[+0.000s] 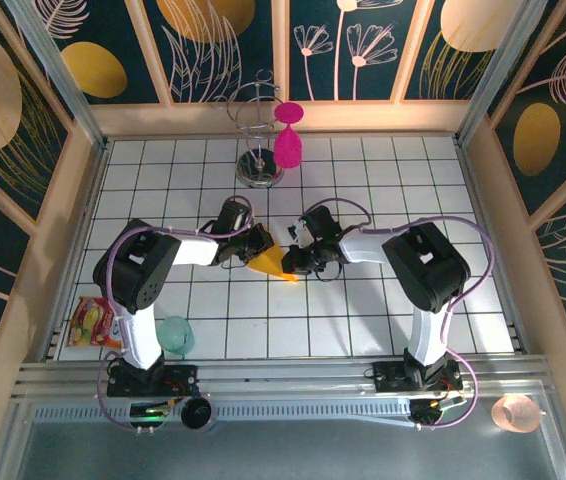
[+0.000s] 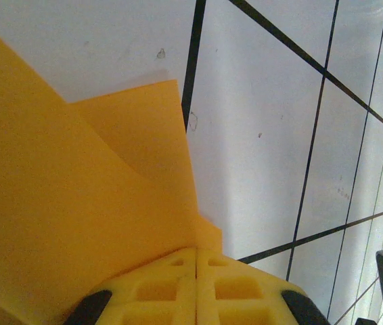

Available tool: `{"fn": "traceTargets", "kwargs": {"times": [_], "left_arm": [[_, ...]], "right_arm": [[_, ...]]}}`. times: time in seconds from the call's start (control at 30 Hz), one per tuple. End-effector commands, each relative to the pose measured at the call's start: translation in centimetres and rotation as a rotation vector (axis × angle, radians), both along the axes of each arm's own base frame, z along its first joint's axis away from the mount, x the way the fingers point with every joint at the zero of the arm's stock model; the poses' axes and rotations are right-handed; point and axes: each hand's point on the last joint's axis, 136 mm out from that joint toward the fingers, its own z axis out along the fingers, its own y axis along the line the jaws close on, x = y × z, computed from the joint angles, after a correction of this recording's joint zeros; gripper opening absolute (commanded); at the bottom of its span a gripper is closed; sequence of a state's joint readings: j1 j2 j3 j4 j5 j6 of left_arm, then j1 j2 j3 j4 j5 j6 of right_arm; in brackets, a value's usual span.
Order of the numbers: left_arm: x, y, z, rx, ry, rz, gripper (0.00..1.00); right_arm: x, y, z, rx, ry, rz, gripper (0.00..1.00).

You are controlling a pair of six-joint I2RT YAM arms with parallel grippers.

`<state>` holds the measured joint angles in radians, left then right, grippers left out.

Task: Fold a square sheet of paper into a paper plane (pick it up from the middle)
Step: Fourth fold the wing at the center of the table.

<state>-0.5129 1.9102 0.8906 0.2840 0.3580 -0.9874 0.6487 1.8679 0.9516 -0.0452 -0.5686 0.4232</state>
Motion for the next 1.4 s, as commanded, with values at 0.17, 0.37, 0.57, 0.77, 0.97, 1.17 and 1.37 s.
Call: {"fn": "traceTargets", "kwargs": {"times": [0.17, 0.37, 0.57, 0.77, 0.97, 1.17, 1.37], "left_arm": [[-2.6, 2.8, -4.2, 0.155, 0.123, 0.018, 0.06], [-2.6, 2.8, -4.2, 0.155, 0.125, 0.015, 0.07], [-2.6, 2.9, -4.2, 0.162, 0.126, 0.017, 0.06], [-2.6, 3.2, -4.4, 0.181, 0.131, 0.024, 0.07], [-2.6, 3.2, -4.4, 0.184, 0.127, 0.018, 0.07], [-2.4, 3.0, -4.0, 0.174, 0.119, 0.012, 0.07], [-2.4, 2.8, -3.8, 0.164, 0.112, 0.008, 0.07]], "right_arm": [[-2.4, -2.7, -0.8, -0.088, 0.06, 0.0, 0.06], [-2.8, -3.3, -1.1, -0.111, 0.063, -0.004, 0.05], [-3.2, -4.0, -1.5, -0.141, 0.07, -0.011, 0.05], [-4.5, -5.4, -2.3, -0.187, 0.093, -0.01, 0.05], [-6.3, -7.2, -3.2, -0.233, 0.138, -0.023, 0.04], [-4.1, -6.1, 0.5, -0.17, 0.024, -0.052, 0.04], [-0.4, -3.3, 4.9, -0.033, -0.118, -0.082, 0.06]]}}
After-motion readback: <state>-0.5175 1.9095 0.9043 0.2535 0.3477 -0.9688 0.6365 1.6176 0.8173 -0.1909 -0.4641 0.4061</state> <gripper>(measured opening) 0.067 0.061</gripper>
